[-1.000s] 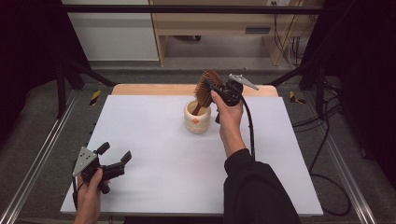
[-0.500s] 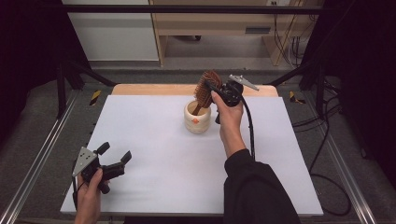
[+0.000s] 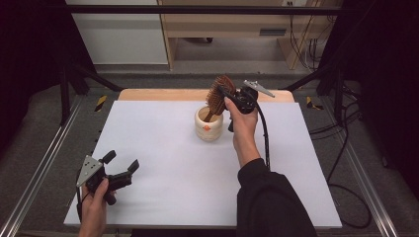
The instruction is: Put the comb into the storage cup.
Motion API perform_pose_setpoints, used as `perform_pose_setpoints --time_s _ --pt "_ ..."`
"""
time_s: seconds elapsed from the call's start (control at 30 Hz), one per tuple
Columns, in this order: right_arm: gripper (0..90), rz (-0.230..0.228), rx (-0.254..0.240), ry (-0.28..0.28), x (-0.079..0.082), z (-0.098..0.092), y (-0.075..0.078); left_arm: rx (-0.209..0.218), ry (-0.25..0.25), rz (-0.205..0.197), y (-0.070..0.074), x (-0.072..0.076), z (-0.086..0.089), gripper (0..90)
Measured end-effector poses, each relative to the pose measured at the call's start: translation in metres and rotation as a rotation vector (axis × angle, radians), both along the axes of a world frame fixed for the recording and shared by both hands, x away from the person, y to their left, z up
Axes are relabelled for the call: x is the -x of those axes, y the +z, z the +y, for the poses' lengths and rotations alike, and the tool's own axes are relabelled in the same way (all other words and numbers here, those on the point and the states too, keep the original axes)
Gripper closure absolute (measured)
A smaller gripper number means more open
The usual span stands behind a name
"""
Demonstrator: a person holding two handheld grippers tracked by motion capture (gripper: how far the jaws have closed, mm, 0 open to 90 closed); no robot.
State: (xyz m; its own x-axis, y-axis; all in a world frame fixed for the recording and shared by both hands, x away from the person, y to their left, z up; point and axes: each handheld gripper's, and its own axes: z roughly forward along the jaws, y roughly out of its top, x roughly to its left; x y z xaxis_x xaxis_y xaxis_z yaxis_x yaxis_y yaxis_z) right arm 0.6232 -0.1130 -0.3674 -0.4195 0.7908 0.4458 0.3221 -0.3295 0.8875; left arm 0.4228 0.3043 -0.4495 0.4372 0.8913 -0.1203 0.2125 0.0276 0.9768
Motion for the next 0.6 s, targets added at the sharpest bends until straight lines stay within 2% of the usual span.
perform_pose_setpoints --time_s 0.6 --pt "50.8 0.013 -0.016 0.005 -0.0008 0.0002 -0.0043 0.001 0.0 0.0 0.0 0.0 0.0001 2.8"
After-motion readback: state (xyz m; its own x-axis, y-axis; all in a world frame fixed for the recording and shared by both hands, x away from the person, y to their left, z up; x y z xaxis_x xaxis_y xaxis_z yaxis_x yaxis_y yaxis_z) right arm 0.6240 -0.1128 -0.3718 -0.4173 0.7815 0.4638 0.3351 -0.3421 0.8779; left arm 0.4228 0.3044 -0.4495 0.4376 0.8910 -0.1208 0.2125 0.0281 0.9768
